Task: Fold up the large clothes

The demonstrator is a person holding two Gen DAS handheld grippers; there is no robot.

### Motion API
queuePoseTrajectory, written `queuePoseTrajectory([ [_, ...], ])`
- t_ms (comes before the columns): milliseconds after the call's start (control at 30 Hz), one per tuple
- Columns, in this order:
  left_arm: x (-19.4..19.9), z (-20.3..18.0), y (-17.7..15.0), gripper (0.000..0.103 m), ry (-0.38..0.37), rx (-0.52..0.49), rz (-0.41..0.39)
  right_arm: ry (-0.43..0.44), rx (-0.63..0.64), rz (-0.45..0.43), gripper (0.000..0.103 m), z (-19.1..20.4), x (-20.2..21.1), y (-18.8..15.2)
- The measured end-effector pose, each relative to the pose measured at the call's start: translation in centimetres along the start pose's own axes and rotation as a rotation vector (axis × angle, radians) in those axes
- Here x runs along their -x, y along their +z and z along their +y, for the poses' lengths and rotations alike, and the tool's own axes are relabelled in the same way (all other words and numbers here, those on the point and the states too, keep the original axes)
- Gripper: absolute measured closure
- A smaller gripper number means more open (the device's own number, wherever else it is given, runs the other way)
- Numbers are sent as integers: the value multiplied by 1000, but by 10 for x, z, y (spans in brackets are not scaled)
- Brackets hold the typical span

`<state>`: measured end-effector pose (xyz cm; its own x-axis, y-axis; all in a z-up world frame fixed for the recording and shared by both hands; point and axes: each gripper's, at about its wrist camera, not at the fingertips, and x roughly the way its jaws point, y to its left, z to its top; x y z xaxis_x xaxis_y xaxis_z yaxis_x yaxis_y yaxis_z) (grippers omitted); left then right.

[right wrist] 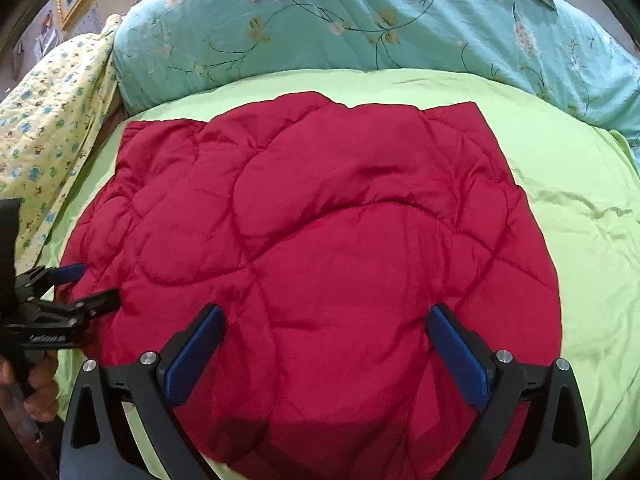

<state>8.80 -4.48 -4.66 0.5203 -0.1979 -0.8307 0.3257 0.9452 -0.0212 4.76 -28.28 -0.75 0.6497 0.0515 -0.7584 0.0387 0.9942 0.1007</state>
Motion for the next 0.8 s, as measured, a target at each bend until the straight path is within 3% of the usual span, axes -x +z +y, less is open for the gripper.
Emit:
queuePoseTrajectory([
  [367, 6, 1, 1, 0, -1, 7, -6, -6, -13, 27, 0, -4, -15, -2],
  [567, 33, 2, -19, 0, 0, -8, -35, 101, -40, -5, 0, 0, 29, -9],
  [800, 57, 1, -56, 0, 48, -45, -34, 197, 3, 55, 0, 9, 58, -40],
])
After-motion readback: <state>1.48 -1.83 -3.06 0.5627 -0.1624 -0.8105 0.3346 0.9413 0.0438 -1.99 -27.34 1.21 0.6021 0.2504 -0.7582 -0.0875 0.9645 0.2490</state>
